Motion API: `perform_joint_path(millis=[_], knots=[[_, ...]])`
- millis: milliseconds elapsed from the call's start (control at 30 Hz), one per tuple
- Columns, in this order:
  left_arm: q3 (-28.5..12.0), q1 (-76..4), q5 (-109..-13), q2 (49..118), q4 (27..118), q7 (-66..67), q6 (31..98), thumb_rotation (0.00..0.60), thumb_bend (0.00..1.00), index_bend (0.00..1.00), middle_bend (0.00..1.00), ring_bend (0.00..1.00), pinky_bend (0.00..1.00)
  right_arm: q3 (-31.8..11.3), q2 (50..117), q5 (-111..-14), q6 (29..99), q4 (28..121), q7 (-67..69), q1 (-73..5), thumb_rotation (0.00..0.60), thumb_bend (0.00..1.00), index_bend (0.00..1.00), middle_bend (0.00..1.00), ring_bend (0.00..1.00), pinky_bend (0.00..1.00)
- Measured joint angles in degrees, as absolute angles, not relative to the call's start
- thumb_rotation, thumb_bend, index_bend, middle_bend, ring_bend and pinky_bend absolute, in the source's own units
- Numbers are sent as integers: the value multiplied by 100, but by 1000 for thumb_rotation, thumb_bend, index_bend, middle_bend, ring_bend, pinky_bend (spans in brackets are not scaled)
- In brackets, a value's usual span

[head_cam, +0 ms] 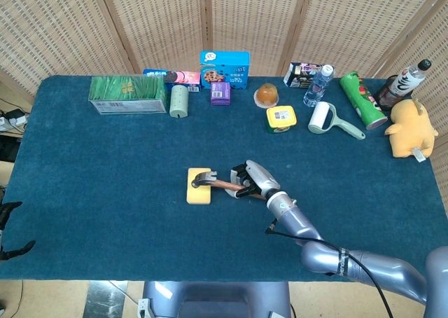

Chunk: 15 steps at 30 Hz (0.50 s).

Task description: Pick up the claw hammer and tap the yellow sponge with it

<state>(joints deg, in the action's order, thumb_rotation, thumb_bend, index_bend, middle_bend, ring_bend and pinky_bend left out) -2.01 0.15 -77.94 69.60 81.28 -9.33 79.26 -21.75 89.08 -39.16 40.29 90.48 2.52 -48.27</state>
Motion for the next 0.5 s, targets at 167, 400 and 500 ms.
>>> perform_joint_path(millis=[167,400,500], knots=[[-206,18,-7755,6972,8061,-971,7889,600,202,150,160,76,94,-1930,9149,-3874,4337,8697,-282,-5047,600,385,882,1000,1000,1000],[-222,15,-7731,6976,8018,-1015,7869,600,202,150,161,76,93,-1513,9376,-3840,4754,8350,-1409,-5376,600,393,889,1000,1000,1000],[-228,18,-7723,6983,7988,-1038,7868,600,201,150,161,76,93,-1324,9476,-3725,4969,8253,-2077,-5518,600,393,890,1000,1000,1000]])
